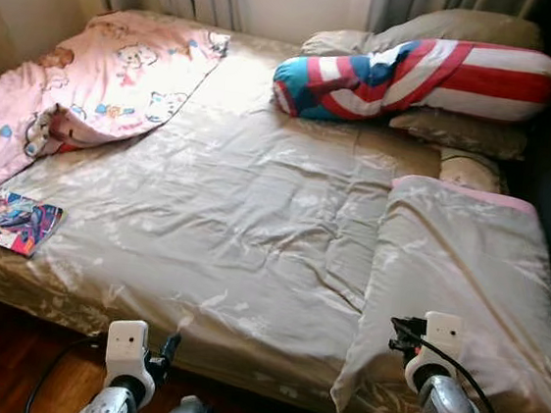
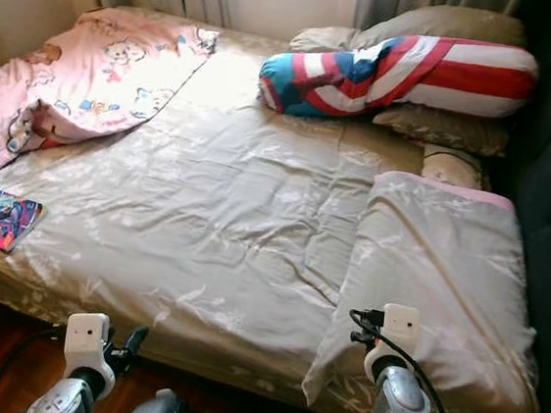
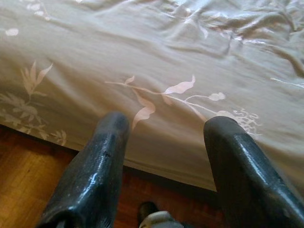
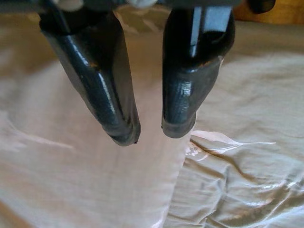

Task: Clean up the room

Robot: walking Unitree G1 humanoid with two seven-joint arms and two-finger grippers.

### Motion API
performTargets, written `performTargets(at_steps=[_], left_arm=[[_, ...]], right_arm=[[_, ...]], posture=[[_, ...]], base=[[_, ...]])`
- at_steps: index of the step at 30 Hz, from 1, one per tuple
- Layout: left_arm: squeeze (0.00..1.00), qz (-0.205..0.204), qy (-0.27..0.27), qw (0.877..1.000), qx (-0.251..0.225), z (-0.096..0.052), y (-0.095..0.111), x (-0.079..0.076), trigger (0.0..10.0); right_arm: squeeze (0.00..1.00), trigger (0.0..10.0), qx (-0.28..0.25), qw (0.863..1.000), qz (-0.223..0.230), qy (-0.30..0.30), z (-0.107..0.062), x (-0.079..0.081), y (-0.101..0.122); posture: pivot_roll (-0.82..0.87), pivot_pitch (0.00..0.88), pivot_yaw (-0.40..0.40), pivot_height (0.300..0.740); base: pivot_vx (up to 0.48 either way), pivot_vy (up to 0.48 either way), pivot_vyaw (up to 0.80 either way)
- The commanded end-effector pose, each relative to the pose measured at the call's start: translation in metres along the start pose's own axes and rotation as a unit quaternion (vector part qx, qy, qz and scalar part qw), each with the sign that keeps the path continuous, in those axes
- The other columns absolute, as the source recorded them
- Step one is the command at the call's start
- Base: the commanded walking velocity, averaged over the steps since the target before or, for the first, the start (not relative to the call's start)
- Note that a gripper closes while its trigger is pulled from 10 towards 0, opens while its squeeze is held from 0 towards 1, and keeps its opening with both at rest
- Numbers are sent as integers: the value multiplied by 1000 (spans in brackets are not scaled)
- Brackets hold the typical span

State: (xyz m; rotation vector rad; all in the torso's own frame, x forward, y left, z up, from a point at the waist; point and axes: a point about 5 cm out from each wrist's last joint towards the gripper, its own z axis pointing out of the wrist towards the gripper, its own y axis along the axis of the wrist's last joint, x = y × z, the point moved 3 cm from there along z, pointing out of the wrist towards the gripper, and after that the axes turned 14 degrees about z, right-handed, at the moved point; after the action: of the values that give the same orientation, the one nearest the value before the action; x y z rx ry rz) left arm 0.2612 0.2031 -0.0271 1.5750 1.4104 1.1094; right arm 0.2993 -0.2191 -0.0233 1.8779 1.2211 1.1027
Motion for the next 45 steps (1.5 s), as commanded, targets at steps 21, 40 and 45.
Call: performTargets(at_steps=[21,40,45], left_arm=[[0,-8,11,996,92,-5,-40,5,10000],[0,19,-21,981,190,-19,-74,-16,10000],[0,19,-23,982,188,-19,-75,-21,10000]], right_arm=[[0,10000,128,985,58,-98,-35,-26,-84],[0,10000,187,972,51,-131,-60,-38,-121],[0,10000,190,971,52,-137,-63,-41,-124]], posture=[[-68,44,9,740],[-68,84,6,740],[-75,90,9,740]], base=[[0,0,0],[0,0,0],[0,0,0]])
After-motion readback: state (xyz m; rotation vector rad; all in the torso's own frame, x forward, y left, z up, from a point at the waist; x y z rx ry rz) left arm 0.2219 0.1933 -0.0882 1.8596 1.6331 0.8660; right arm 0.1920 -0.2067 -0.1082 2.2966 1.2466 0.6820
